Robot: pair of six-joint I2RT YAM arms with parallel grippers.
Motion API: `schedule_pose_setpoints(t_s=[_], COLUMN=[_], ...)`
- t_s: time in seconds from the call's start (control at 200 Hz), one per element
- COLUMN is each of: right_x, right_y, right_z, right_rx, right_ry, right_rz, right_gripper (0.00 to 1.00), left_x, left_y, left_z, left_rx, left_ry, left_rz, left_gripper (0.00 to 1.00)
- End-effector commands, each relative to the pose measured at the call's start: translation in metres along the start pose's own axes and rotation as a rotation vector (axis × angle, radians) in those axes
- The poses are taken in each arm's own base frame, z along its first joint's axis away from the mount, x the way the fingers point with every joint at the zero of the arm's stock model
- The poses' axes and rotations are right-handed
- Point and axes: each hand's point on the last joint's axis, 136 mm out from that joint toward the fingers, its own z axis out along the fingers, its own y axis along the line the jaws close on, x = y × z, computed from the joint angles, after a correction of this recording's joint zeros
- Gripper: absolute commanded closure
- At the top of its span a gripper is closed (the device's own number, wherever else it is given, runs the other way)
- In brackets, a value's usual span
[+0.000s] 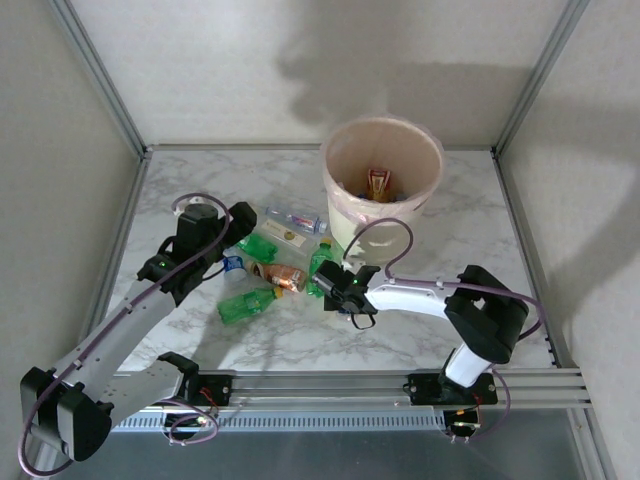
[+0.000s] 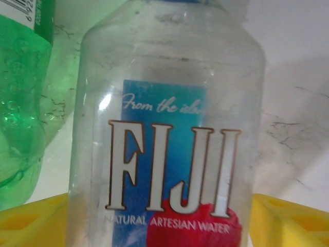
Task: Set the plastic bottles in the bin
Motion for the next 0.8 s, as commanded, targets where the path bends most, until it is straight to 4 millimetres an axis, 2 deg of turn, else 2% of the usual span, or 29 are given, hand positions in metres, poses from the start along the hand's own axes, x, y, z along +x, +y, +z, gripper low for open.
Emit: schedule_pose_setpoints(t_s=[0.0,0.265,0.421,0.586,0.796], right_x=[-0.002,-0.005,-0.005,-0.014,-0.051], right_y=[0.000,-0.002,0.009,0.030,0.052], right_z=[0.001,-0.008,-0.024,-0.063,-0.137], right_rx=[0.020,0.005,-0.036,-0.078,-0.152], right_ry=[0.014,-0.009,-0.033,-0.105,-0.240], right_rz=[-0.010,0.004,-0.027,-0.093,-0.129], right_gripper=[0.24,0.40,0.45,0.47,0.48], left_x=[0.001,0.000,0.001,0.001,0.002], left_y=[0.002,0.005,0.007,0.007,0.007], left_z=[0.000,0.000,0.001,0.002,0.002], left_rx=[0.003,-0.001,-0.004,-0.002,0.001], left_ry=[0.006,0.005,0.007,0.009,0.010], left_rz=[-0.019,-0.025,-0.027,-0.035,-0.038], left_gripper=[0.06,0.06,0.06,0.07,0.07])
